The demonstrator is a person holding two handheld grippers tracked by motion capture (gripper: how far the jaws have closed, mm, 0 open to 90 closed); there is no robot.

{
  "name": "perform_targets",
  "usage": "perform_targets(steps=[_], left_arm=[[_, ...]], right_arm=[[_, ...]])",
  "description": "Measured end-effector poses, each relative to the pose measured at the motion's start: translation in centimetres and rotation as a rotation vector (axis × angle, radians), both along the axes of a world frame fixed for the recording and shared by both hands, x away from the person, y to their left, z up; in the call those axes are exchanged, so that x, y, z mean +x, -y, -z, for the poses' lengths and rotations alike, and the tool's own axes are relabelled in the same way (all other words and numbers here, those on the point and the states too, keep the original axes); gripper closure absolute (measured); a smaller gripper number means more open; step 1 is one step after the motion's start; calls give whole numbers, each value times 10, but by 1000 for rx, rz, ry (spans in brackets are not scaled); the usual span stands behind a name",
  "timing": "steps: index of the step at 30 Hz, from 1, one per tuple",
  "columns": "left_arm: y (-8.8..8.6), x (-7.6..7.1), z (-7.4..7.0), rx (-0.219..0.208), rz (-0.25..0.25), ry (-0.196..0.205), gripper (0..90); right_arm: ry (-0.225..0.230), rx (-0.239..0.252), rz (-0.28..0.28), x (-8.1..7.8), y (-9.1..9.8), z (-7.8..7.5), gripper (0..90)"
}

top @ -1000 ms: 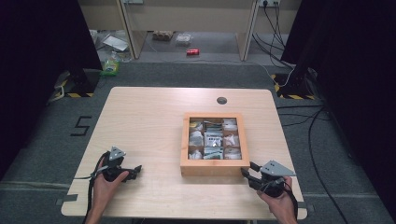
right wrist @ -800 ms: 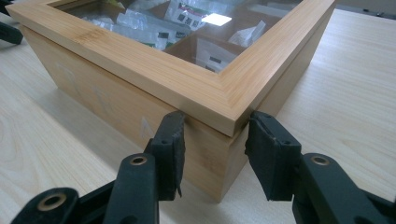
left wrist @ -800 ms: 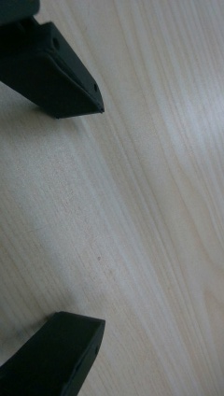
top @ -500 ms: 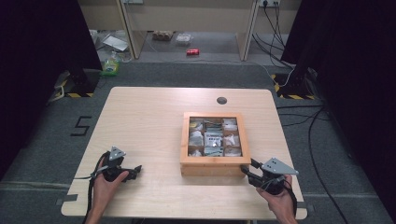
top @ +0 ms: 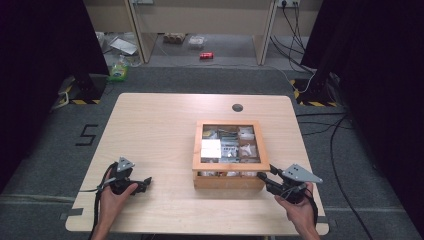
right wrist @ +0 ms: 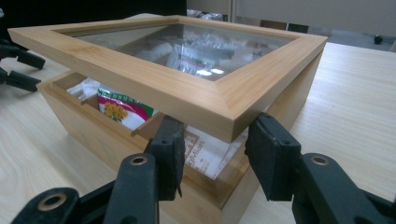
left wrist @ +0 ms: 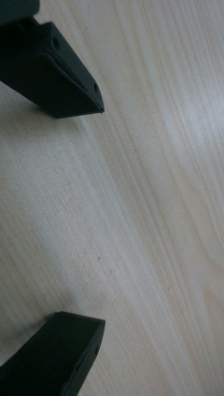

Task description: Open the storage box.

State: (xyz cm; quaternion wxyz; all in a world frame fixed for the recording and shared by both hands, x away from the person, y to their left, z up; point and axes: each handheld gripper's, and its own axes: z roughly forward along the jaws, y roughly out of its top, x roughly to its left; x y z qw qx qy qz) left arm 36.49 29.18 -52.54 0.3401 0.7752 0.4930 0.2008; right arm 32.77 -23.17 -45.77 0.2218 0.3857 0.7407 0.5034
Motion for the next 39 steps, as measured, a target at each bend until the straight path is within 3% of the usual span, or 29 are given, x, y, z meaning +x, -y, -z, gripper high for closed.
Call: perform_targets(steps=[21, 39], left_arm=[[0, 0, 0, 0, 1, -1, 0], [0, 0, 0, 0, 1, 0, 0]], right_arm=[[21, 88, 6, 33, -9, -21, 583], [67, 114, 18, 55, -14, -40, 596]])
